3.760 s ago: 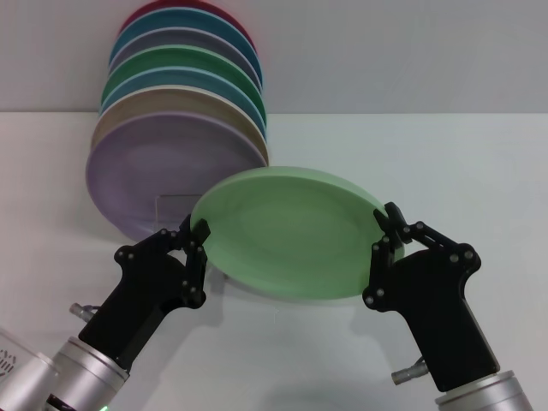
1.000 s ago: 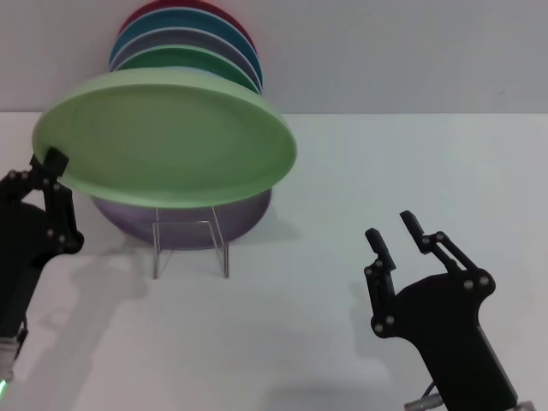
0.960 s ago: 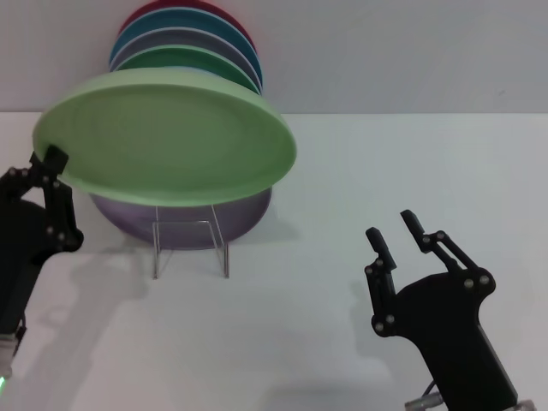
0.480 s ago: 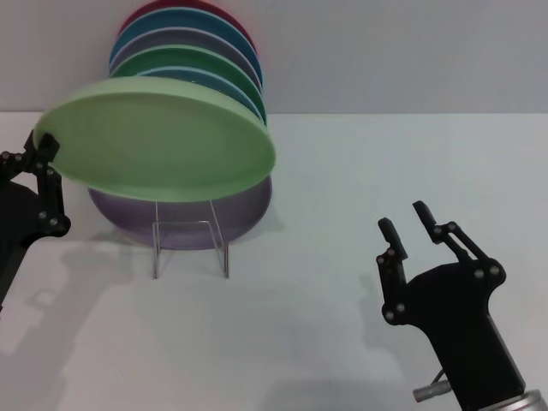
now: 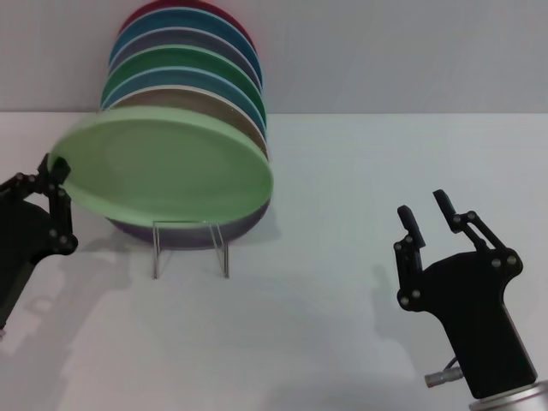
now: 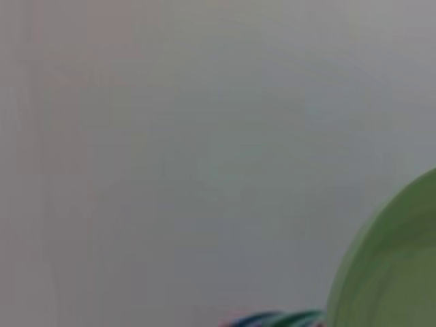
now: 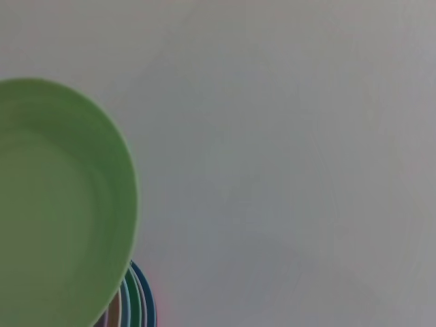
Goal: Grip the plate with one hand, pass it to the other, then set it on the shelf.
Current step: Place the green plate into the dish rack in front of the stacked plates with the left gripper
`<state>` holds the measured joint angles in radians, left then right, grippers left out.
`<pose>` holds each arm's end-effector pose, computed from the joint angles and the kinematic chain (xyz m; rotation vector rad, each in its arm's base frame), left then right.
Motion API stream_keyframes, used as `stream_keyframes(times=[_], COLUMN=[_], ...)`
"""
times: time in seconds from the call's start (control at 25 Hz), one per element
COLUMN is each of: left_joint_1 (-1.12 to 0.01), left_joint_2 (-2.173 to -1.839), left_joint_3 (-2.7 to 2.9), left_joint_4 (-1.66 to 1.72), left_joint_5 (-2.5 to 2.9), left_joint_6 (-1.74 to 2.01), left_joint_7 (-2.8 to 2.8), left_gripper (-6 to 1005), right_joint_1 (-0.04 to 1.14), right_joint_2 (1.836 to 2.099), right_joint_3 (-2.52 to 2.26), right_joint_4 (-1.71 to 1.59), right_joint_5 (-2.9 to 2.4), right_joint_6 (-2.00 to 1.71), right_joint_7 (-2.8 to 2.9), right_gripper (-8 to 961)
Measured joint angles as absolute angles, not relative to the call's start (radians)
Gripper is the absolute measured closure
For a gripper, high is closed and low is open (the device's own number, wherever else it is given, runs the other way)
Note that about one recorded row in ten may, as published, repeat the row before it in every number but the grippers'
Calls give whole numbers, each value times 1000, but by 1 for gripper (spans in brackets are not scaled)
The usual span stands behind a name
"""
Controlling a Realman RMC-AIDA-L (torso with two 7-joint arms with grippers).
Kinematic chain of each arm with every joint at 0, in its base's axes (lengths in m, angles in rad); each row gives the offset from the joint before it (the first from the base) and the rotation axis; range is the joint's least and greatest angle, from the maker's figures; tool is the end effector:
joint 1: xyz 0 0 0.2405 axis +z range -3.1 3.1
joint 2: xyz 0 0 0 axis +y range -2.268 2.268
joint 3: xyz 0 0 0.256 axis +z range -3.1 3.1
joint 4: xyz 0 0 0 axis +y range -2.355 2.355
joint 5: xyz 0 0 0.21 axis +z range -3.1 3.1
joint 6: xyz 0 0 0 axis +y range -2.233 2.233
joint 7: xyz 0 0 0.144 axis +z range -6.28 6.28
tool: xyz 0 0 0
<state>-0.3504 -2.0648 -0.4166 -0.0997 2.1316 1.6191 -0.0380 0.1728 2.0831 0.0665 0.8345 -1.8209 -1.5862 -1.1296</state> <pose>-0.3036 0.2710 -0.0072 -1.7125 -0.1066 -0.8573 0.2097 0.1899 -0.0871 -1.5674 -0.1388 0.4714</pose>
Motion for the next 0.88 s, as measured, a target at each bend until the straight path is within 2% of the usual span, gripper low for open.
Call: stream_keyframes(times=[0.88], left_joint_1=[-370], left_joint_2=[-2070], left_joint_3=[-371], left_joint_4=[-104], left_joint_5=[2134], left_joint_6=[1441], left_joint_7=[14], left_gripper=[846], right_joint_1=[181], right_joint_2=[2082], right_joint_3=[78], right_joint_4=[822], right_joint_5=[-1817], right_joint_6=[-1583], right_joint_7=[-1132], right_gripper=[588])
